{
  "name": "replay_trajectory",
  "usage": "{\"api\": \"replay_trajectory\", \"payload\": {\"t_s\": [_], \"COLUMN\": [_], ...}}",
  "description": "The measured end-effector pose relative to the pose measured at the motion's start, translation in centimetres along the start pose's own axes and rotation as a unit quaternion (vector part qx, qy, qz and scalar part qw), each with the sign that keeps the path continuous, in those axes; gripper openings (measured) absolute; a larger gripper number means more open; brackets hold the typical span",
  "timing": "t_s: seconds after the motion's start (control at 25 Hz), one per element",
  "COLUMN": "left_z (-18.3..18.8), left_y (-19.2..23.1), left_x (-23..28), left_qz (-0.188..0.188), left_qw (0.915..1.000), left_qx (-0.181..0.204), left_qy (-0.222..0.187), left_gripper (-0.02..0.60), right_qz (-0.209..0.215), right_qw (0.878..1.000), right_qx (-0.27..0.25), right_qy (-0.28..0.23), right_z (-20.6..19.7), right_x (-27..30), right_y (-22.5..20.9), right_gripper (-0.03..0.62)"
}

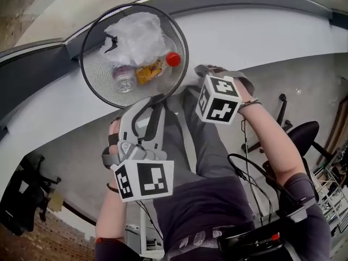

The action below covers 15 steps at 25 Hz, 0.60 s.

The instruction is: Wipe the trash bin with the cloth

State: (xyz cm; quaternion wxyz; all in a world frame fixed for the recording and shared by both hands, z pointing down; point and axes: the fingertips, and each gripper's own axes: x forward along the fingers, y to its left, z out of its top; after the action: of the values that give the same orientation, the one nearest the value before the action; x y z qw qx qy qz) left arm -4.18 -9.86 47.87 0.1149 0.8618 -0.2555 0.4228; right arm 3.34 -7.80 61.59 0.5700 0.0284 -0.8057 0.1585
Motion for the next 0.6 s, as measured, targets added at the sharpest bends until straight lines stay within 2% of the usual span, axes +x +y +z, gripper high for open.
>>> {"api": "replay_trajectory", "payload": {"t_s": [0.12, 0.2, 0.24, 0.32, 0.44, 0.52, 0.6], "left_z": [2.1, 1.7, 1.3, 0.9, 1.1, 1.1, 1.1], "left_y": [1.3, 2.1, 2.5, 3.1, 3.3, 3.1, 3.3], "left_x": [-2.5, -3.5, -3.6, -3.7, -3.8, -4.0, -4.4], "left_qz": [-0.038, -0.038, -0.029, -0.005, 0.009, 0.006, 0.013], "left_qw": [0.9927, 0.9880, 0.9887, 0.9929, 0.9956, 0.9960, 0.9962], "left_qx": [-0.084, -0.130, -0.133, -0.109, -0.083, -0.081, -0.079], "left_qy": [-0.077, -0.073, -0.063, -0.048, -0.042, -0.037, -0.032], "left_gripper": [0.089, 0.089, 0.089, 0.089, 0.089, 0.089, 0.089], "right_qz": [-0.085, -0.099, -0.093, -0.083, -0.089, -0.087, -0.103], "right_qw": [0.994, 0.989, 0.988, 0.986, 0.986, 0.986, 0.983], "right_qx": [0.063, 0.104, 0.119, 0.125, 0.094, 0.067, 0.060], "right_qy": [0.026, 0.031, 0.038, 0.066, 0.102, 0.125, 0.141], "right_z": [-4.3, -5.7, -6.3, -7.5, -8.7, -9.1, -9.7], "right_x": [-2.5, -3.9, -4.2, -4.4, -4.7, -5.0, -6.4], "right_y": [-6.9, -9.3, -9.8, -10.0, -10.0, -9.7, -10.4], "right_gripper": [0.063, 0.109, 0.155, 0.214, 0.216, 0.216, 0.215]}}
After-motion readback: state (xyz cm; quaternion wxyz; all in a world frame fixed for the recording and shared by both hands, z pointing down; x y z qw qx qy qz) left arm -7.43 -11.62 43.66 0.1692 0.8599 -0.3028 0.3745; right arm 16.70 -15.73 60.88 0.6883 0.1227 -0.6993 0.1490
